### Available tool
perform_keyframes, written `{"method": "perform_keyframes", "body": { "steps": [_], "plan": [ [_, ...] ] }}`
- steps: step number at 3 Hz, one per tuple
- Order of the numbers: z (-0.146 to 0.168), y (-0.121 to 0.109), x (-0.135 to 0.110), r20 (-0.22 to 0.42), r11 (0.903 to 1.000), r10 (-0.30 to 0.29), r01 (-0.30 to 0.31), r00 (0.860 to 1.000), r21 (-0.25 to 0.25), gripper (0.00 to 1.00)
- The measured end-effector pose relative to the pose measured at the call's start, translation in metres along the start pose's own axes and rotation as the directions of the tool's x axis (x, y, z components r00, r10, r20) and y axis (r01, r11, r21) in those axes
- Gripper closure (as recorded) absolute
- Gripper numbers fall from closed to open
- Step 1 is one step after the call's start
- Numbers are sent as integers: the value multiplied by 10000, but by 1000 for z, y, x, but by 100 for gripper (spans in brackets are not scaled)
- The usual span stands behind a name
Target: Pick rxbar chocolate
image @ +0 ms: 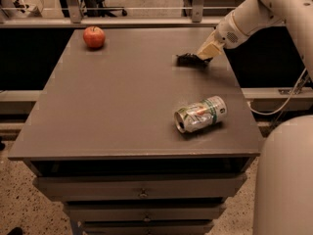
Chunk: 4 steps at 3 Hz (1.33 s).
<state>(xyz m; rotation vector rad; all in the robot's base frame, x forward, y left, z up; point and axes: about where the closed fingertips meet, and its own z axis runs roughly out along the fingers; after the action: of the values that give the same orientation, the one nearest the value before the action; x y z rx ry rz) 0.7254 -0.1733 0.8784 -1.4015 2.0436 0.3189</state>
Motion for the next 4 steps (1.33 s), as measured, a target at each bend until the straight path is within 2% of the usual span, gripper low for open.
{"method": "perform_keyframes", "body": {
  "steps": [1,2,3,4],
  "plan": [
    [-59,39,-52,1359,9958,-916,907,9865,124,100],
    [-91,59,-80,2149,9906,-1368,1326,9670,341,100],
    [-119,71,-98,2754,9853,-1684,1537,9465,743,100],
    [-128,81,-101,2843,9835,-1798,1665,9417,704,81]
  ]
}}
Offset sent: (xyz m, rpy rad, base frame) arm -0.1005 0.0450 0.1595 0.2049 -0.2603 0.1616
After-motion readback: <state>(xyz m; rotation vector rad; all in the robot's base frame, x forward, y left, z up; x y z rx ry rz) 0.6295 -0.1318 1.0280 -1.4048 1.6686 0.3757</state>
